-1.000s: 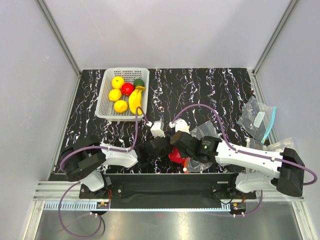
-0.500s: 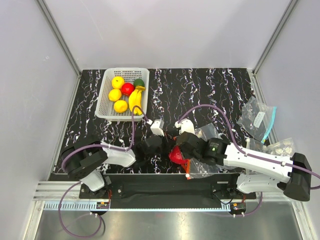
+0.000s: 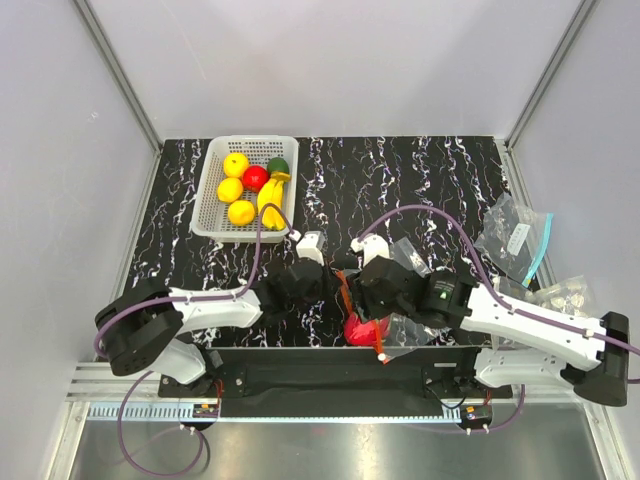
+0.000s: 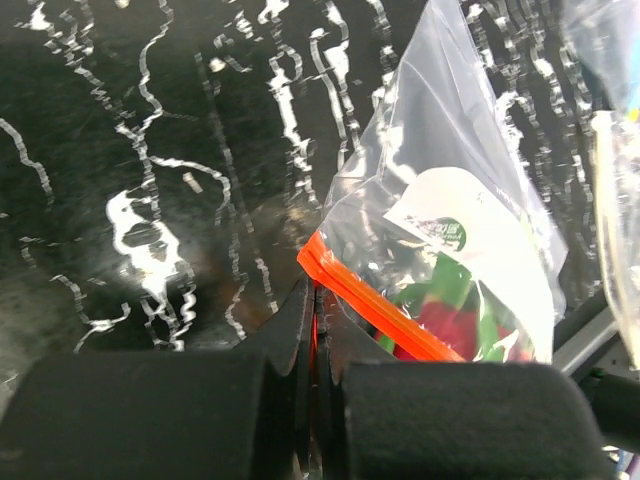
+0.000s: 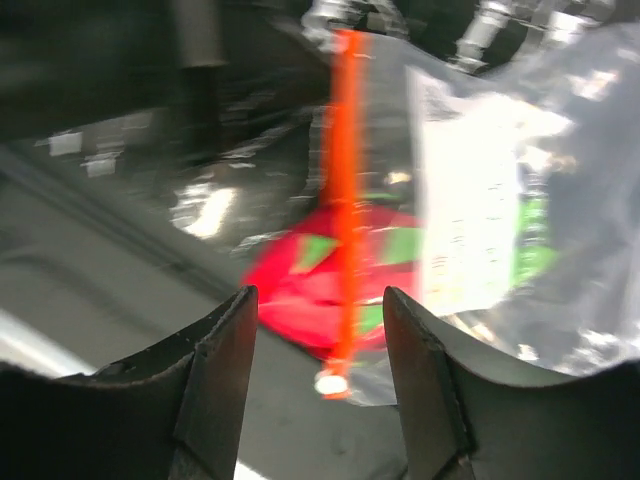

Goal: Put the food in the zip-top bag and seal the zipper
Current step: Place the fake fruit in the zipper food storage bag.

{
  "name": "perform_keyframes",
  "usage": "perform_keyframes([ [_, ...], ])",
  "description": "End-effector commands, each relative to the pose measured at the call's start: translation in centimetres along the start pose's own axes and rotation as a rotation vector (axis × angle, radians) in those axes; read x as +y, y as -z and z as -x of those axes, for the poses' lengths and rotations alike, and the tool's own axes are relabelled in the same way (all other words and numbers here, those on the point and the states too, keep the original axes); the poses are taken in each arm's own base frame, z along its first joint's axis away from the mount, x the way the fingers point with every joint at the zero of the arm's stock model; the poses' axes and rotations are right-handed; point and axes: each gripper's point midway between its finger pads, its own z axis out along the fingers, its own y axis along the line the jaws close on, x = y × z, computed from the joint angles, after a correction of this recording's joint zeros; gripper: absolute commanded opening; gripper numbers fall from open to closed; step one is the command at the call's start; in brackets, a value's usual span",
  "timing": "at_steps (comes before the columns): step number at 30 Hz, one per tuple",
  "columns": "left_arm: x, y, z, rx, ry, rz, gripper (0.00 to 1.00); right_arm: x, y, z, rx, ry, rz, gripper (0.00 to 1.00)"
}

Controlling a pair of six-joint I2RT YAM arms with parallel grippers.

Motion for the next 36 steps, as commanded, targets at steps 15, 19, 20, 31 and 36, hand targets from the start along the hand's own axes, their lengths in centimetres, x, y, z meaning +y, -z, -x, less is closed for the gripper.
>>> perform_keyframes([
  [15, -1.3, -0.1, 1.4, 0.02, 0.011, -0.162, 0.0, 12.2, -1.1, -7.1, 0.25, 0.186, 0.347, 0.44],
  [19, -1.2, 0.0, 1.2, 0.039, 0.029, -0.206, 0.0, 10.4, -2.8, -7.3, 0.187, 0.16, 0.255, 0.31],
  [20, -1.3, 0.0, 1.1, 0.043, 0.03, -0.211, 0.0, 9.7, -3.3, -7.8, 0.187, 0.158, 0.236, 0.3],
  [31, -1.7, 0.1, 0.8, 0.08, 0.055, -0.299, 0.0, 4.4, -6.0, -7.5, 0.044, 0.141, -0.053, 0.24],
  [36, -1.2, -0.1, 0.0, 0.113, 0.018, -0.284, 0.0, 1.0, -4.3, -4.9, -0.094, 0.051, -0.215, 0.27],
])
